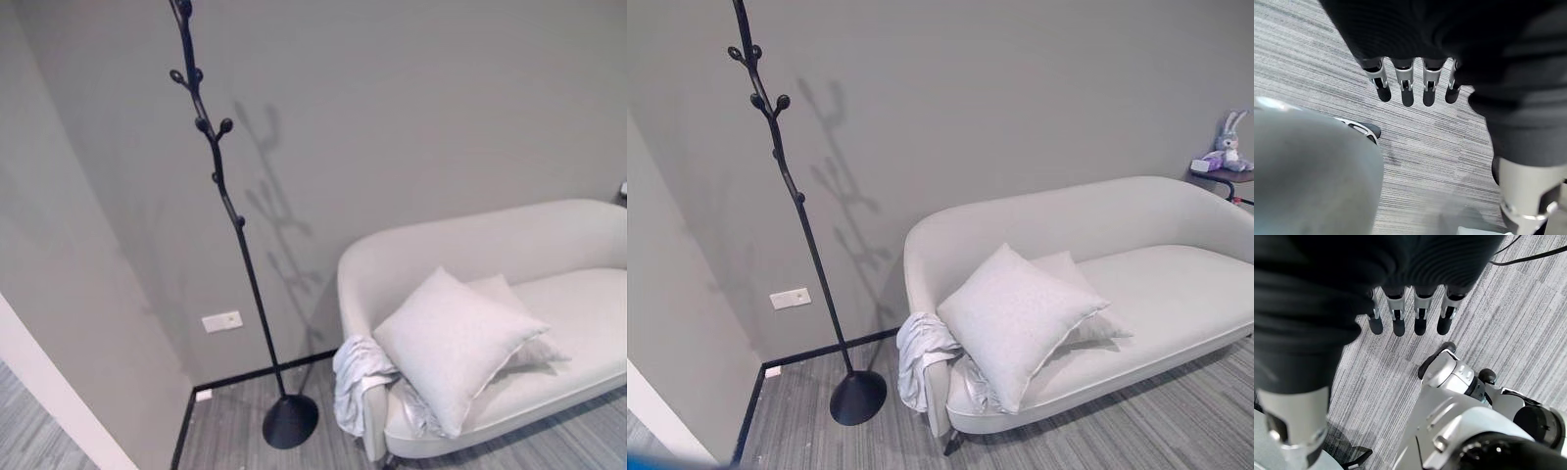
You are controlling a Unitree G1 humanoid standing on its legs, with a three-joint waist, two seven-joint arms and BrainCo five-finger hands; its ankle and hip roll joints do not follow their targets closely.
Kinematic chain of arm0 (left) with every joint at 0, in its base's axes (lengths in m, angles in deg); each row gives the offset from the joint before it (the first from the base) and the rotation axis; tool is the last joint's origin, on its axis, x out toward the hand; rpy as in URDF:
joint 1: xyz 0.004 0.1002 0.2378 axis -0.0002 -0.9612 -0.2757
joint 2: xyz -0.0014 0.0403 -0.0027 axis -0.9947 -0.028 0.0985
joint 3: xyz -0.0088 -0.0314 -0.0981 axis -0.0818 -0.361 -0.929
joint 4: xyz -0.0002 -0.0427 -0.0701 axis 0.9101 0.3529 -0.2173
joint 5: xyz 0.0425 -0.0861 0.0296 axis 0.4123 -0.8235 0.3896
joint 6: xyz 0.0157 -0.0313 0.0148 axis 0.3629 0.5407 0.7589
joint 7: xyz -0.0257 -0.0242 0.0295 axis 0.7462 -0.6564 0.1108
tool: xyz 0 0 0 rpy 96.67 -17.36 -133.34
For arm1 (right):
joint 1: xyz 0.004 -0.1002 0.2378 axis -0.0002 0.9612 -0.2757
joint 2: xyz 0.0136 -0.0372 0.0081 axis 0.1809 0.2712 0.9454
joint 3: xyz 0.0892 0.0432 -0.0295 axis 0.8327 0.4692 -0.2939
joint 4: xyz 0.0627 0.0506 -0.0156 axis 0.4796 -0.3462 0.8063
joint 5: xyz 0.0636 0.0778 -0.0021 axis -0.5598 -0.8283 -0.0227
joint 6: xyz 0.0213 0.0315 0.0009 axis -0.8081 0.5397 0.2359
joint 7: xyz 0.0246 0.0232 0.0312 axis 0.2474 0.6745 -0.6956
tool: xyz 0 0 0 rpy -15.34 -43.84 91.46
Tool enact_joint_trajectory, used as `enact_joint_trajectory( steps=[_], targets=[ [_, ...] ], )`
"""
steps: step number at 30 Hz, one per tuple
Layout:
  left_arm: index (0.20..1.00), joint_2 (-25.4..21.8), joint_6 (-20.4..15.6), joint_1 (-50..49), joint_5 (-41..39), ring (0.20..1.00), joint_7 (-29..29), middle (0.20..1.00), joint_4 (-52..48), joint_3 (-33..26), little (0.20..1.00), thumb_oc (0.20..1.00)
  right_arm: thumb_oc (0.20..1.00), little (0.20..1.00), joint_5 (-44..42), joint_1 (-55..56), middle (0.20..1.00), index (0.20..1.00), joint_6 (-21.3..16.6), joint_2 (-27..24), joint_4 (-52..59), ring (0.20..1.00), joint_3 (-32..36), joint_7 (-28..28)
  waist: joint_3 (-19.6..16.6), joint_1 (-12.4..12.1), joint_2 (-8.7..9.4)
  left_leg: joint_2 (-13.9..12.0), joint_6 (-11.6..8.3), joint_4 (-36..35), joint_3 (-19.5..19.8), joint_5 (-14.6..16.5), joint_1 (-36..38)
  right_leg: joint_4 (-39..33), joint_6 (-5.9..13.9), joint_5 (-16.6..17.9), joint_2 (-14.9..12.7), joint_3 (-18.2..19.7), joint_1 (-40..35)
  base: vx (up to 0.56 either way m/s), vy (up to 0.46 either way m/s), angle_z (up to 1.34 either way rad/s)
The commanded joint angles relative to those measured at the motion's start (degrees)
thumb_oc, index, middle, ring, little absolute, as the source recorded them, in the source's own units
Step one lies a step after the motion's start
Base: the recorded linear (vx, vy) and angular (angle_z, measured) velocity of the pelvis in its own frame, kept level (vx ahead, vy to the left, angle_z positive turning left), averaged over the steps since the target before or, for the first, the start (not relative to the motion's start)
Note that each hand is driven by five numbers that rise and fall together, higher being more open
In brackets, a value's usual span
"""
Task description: Hang the clothes on the sofa on the clothes rack.
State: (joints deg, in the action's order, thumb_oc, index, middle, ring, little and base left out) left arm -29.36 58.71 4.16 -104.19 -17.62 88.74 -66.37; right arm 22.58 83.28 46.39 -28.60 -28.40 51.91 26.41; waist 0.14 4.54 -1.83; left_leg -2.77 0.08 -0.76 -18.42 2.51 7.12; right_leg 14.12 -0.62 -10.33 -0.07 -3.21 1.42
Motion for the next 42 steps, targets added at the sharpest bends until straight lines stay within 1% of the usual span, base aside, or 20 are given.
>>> enact_joint_trajectory(
  steps=[1, 11, 14, 16, 18, 19, 20, 21, 22, 23, 24, 26, 28, 29, 30, 33, 35, 37, 39, 42],
  targets=[
    [1.000, 1.3, 0.2, 2.7, 2.1, 1.000, 0.7, 1.000, 1.9, -1.0, 1.000, 1.000, 1.000, 1.000, 2.1, -3.3, 1.000, 1.000, -0.7, 1.7, -4.9, 1.000, -0.3, -0.5, -0.5, 1.4, 2.08, -1.6, -3.06, -3.4, 1.6, 0.1, 3.3, -18.7, 5.37, 9.1, -2.3, -0.4, -9.3, 0.00, 0.000, 0.00],
    [1.000, 1.1, 0.2, 2.8, 0.7, 1.000, 0.5, 1.000, 1.8, -1.6, 1.000, 1.000, 1.000, 1.000, 1.5, -3.6, 1.000, 1.000, -0.4, 1.7, -5.1, 1.000, 0.3, -0.5, -0.5, 1.5, 2.05, -2.0, -3.24, -2.8, 2.0, 0.3, 3.3, -18.3, 5.04, 8.6, -2.1, -0.5, -9.4, 0.00, -0.015, 0.00],
    [1.000, 1.3, 0.0, 3.0, 0.3, 1.000, 0.5, 1.000, 1.3, -1.2, 1.000, 1.000, 1.000, 1.000, 1.7, -4.1, 1.000, 1.000, -0.5, 1.6, -4.6, 1.000, 0.0, -0.6, -0.3, 1.6, 2.13, -2.2, -3.27, -1.2, 2.1, 0.8, 2.7, -17.3, 4.77, 8.1, -2.0, -0.4, -9.0, 0.00, -0.046, 0.01],
    [1.000, 1.4, -0.3, 3.5, -0.7, 1.000, 0.4, 1.000, 0.6, -0.7, 1.000, 1.000, 1.000, 1.000, 1.5, -4.6, 1.000, 1.000, -0.7, 1.5, -4.1, 1.000, -0.2, -0.5, 0.6, 1.7, 2.53, -2.8, -3.43, 4.1, 2.3, 1.6, -0.3, -15.8, 4.13, 7.5, -2.2, 0.1, -8.2, -0.06, -0.065, 0.01],
    [1.000, 1.4, -0.9, 4.4, -1.3, 1.000, 0.3, 1.000, -0.5, 0.1, 1.000, 1.000, 1.000, 1.000, 1.6, -5.3, 1.000, 1.000, -1.1, 1.2, -3.8, 1.000, -0.7, -0.3, 2.1, 1.5, 3.01, -3.7, -3.98, 11.7, 3.1, 1.0, -5.0, -14.0, 3.12, 7.0, -2.1, 0.5, -7.0, -0.09, -0.062, -0.01],
    [1.000, 1.4, -0.9, 4.4, -1.3, 1.000, 0.3, 1.000, -0.5, 0.1, 1.000, 1.000, 1.000, 1.000, 1.6, -5.3, 1.000, 1.000, -1.1, 1.2, -3.8, 1.000, -0.7, -0.3, 2.0, 1.5, 3.01, -3.7, -3.98, 11.7, 3.1, 1.0, -5.1, -14.0, 3.12, 7.0, -2.1, 0.5, -6.9, -0.09, -0.035, -0.05],
    [1.000, 1.5, -1.4, 5.1, -2.8, 1.000, -0.1, 1.000, -1.6, 0.1, 1.000, 1.000, 1.000, 1.000, 1.9, -5.6, 1.000, 1.000, -1.3, 0.7, -3.7, 1.000, -1.0, 0.0, 3.2, 1.1, 3.11, -4.8, -4.67, 15.0, 4.3, -1.4, -8.2, -12.8, 2.25, 6.3, -2.0, 0.4, -6.4, -0.05, -0.010, -0.13],
    [1.000, 1.6, -1.4, 5.2, -2.8, 1.000, -0.1, 1.000, -1.6, 0.1, 1.000, 1.000, 1.000, 1.000, 1.9, -5.6, 1.000, 1.000, -1.3, 0.7, -3.8, 1.000, -1.0, 0.0, 3.1, 1.2, 3.07, -4.9, -4.69, 15.2, 4.4, -1.4, -8.5, -12.7, 2.22, 6.2, -2.0, 0.3, -6.2, -0.04, 0.019, -0.07],
    [1.000, 1.6, -1.8, 5.4, -4.3, 1.000, -0.1, 1.000, -2.6, -0.5, 1.000, 1.000, 1.000, 1.000, 2.2, -5.5, 1.000, 1.000, -1.4, 0.1, -3.5, 1.000, -0.7, 0.2, 3.5, 0.8, 3.43, -5.9, -4.44, 13.3, 5.4, -1.9, -10.6, -12.0, 2.31, 5.7, -2.7, 0.2, -6.0, 0.04, 0.044, 0.05],
    [1.000, 1.6, -2.0, 5.4, -4.7, 1.000, 0.0, 1.000, -2.6, -0.6, 1.000, 1.000, 1.000, 1.000, 2.5, -5.3, 1.000, 1.000, -1.4, 0.0, -3.4, 1.000, -0.7, 0.1, 3.1, 0.9, 3.61, -6.0, -4.25, 11.4, 6.2, -2.1, -11.0, -11.8, 2.49, 5.5, -3.0, 0.3, -5.6, 0.08, 0.070, 0.19],
    [1.000, 1.7, -2.2, 5.4, -5.6, 1.000, 0.1, 1.000, -2.6, -0.9, 1.000, 1.000, 1.000, 1.000, 2.8, -5.3, 1.000, 1.000, -1.4, -0.3, -3.3, 1.000, -0.7, 0.1, 3.1, 0.8, 3.48, -6.5, -4.46, 9.8, 7.3, -3.5, -11.7, -11.8, 2.54, 5.2, -3.1, 0.4, -5.3, 0.10, 0.073, 0.17],
    [1.000, 2.1, -2.4, 5.6, -8.6, 1.000, -0.1, 1.000, -2.5, -1.9, 1.000, 1.000, 1.000, 1.000, 2.8, -5.7, 1.000, 1.000, -1.6, -0.7, -2.9, 1.000, -0.9, 0.2, 3.6, 0.4, 2.76, -8.2, -5.53, 4.1, 10.2, -8.4, -14.0, -11.1, 2.56, 4.2, -2.7, 1.3, -4.9, 0.11, 0.100, 0.07],
    [1.000, 2.6, -2.8, 6.0, -10.8, 1.000, -0.5, 1.000, -2.6, -2.5, 1.000, 1.000, 1.000, 1.000, 2.7, -6.2, 1.000, 1.000, -1.8, -0.7, -2.5, 1.000, -1.2, 0.4, 4.4, 0.1, 2.12, -9.6, -6.27, -1.0, 11.7, -10.5, -15.5, -10.1, 2.59, 3.0, -2.6, 2.7, -4.7, 0.16, 0.126, 0.08],
    [1.000, 3.0, -3.3, 6.2, -12.6, 1.000, -0.9, 1.000, -2.6, -3.2, 1.000, 1.000, 1.000, 1.000, 2.8, -6.7, 1.000, 1.000, -2.1, -0.8, -1.9, 1.000, -1.6, 0.5, 4.9, 0.1, 1.60, -10.5, -6.88, -4.0, 11.6, -11.7, -16.8, -9.3, 2.77, 1.7, -2.7, 4.0, -5.2, 0.18, 0.109, 0.05],
    [1.000, 3.0, -3.3, 6.2, -12.6, 1.000, -0.9, 1.000, -2.6, -3.2, 1.000, 1.000, 1.000, 1.000, 2.8, -6.7, 1.000, 1.000, -2.1, -0.8, -1.9, 1.000, -1.6, 0.5, 5.0, 0.1, 1.64, -10.5, -6.88, -4.0, 11.6, -11.6, -16.8, -9.2, 2.78, 1.6, -2.7, 4.1, -5.1, 0.21, 0.123, -0.04],
    [1.000, 3.7, -3.8, 6.2, -12.6, 1.000, -1.2, 1.000, -2.7, -3.0, 1.000, 1.000, 1.000, 1.000, 4.0, -6.8, 1.000, 1.000, -2.2, -0.8, -1.2, 1.000, -2.4, 0.5, 4.8, 0.1, 0.71, -11.5, -7.62, -4.2, 9.8, -11.9, -18.4, -9.5, 3.33, 0.0, -3.3, 6.0, -7.0, 0.23, 0.127, -0.33],
    [1.000, 4.1, -3.8, 5.9, -11.8, 1.000, -1.2, 1.000, -2.6, -2.8, 1.000, 1.000, 1.000, 1.000, 4.9, -6.7, 1.000, 1.000, -2.3, -1.0, -1.0, 1.000, -2.5, 0.3, 4.3, -0.1, 0.08, -11.6, -7.81, -4.2, 9.2, -12.6, -18.3, -10.0, 3.78, -0.7, -4.0, 7.3, -8.7, 0.32, 0.184, -0.40],
    [1.000, 4.1, -3.5, 5.3, -10.4, 1.000, -0.7, 1.000, -2.2, -2.9, 1.000, 1.000, 1.000, 1.000, 5.7, -6.2, 1.000, 1.000, -2.1, -1.2, -1.3, 1.000, -1.8, -0.1, 3.1, 0.0, -0.46, -11.2, -7.76, -4.2, 8.4, -13.5, -17.3, -11.3, 4.63, -0.6, -5.4, 8.8, -10.5, 0.37, 0.205, -0.56],
    [1.000, 3.6, -3.6, 5.3, -8.4, 1.000, -0.7, 1.000, -2.1, -2.5, 1.000, 1.000, 1.000, 1.000, 6.0, -5.4, 1.000, 1.000, -1.7, -0.9, -1.9, 1.000, -1.0, -0.7, 1.8, 0.1, 0.02, -9.6, -7.39, -3.7, 7.3, -13.9, -16.6, -12.7, 5.85, 0.2, -7.7, 9.1, -12.0, 0.39, 0.182, -0.71],
    [1.000, 2.7, -4.1, 5.8, -5.0, 1.000, -0.8, 1.000, -2.8, -0.7, 1.000, 1.000, 1.000, 1.000, 6.9, -4.9, 1.000, 1.000, -1.6, -0.9, -2.1, 1.000, -0.7, -1.1, 0.7, 0.3, 0.84, -7.1, -6.43, -1.3, 5.5, -12.4, -16.9, -13.4, 7.97, 2.2, -10.8, 9.6, -11.9, 0.35, 0.194, -0.47]
  ],
)
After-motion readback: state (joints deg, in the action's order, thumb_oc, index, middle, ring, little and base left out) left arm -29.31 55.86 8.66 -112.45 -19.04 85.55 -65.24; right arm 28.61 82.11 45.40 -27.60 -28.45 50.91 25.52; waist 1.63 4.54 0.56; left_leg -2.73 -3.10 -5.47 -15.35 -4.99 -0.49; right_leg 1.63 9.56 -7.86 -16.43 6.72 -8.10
